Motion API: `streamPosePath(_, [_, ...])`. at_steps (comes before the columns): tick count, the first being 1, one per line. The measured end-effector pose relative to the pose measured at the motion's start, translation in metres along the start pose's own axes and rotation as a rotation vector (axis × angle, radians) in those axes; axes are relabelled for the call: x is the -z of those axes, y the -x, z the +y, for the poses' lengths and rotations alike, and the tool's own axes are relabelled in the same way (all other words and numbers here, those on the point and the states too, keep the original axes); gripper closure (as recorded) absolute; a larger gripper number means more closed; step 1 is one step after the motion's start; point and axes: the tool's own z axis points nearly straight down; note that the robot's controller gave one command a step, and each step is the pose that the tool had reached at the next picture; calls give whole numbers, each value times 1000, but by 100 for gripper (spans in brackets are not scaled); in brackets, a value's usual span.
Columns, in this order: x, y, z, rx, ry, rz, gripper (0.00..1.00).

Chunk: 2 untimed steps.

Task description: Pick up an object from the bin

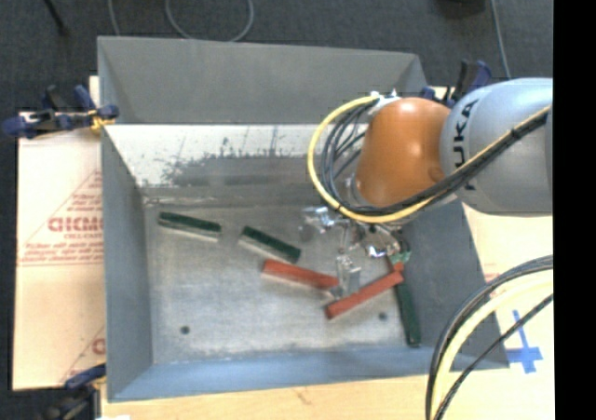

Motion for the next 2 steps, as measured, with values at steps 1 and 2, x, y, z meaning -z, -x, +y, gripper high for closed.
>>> streamPosePath(1, [-35,13,-14,24,1,5,0])
streamPosePath(2, [-30,16,-14,20,1,-2,100])
